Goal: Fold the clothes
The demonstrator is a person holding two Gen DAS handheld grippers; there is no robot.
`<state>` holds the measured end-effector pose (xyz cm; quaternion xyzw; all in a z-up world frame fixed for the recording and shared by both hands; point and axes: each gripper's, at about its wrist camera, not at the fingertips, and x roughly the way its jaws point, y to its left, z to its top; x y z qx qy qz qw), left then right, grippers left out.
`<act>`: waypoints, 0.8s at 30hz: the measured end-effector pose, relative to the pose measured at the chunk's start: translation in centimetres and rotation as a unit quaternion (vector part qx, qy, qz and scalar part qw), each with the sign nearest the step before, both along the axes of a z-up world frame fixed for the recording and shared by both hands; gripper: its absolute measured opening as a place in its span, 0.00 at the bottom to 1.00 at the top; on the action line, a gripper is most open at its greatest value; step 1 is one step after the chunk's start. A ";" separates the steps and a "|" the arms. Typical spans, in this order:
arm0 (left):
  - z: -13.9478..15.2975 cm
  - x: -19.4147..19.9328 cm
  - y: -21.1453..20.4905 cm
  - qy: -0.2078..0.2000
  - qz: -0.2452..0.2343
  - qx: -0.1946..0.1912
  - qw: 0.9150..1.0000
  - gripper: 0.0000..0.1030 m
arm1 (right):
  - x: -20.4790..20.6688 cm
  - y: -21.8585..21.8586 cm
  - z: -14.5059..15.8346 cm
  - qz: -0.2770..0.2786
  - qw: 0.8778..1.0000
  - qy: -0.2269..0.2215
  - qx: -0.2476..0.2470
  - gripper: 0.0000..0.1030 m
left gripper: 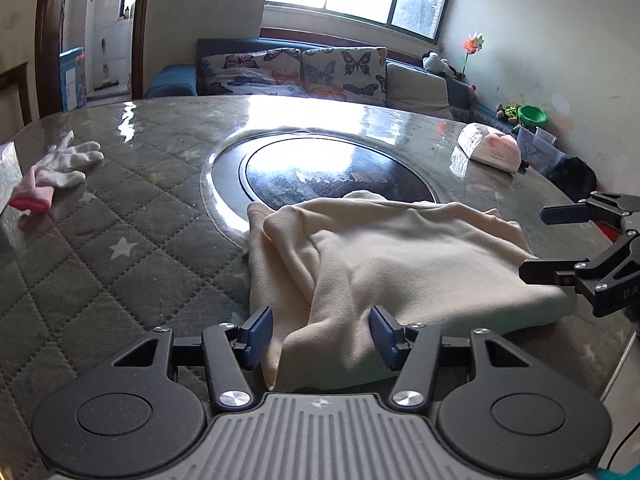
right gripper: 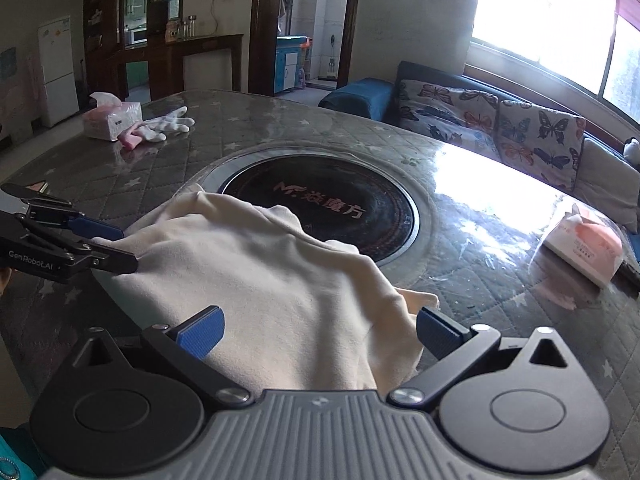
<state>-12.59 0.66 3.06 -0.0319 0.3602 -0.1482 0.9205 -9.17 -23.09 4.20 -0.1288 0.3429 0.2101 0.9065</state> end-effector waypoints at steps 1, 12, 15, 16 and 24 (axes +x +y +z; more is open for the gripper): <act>0.0 0.0 0.0 0.000 0.000 0.001 1.000 0.56 | 0.0 0.0 -0.1 0.001 1.000 0.001 -0.001 1.00; 0.9 0.5 0.4 0.005 0.005 -0.012 1.000 0.56 | 0.0 0.8 -0.4 0.017 1.000 0.005 -0.007 1.00; 1.4 0.8 0.5 0.001 0.010 -0.016 1.000 0.57 | 0.0 1.2 -0.6 0.025 1.000 0.006 -0.008 1.00; 1.5 0.9 0.6 0.002 0.013 -0.016 1.000 0.58 | 0.0 1.5 -0.6 0.030 1.000 0.006 -0.008 1.00; 2.0 1.7 1.0 0.005 0.035 -0.021 0.999 0.73 | -0.3 3.0 -0.5 0.062 0.998 0.010 -0.004 1.00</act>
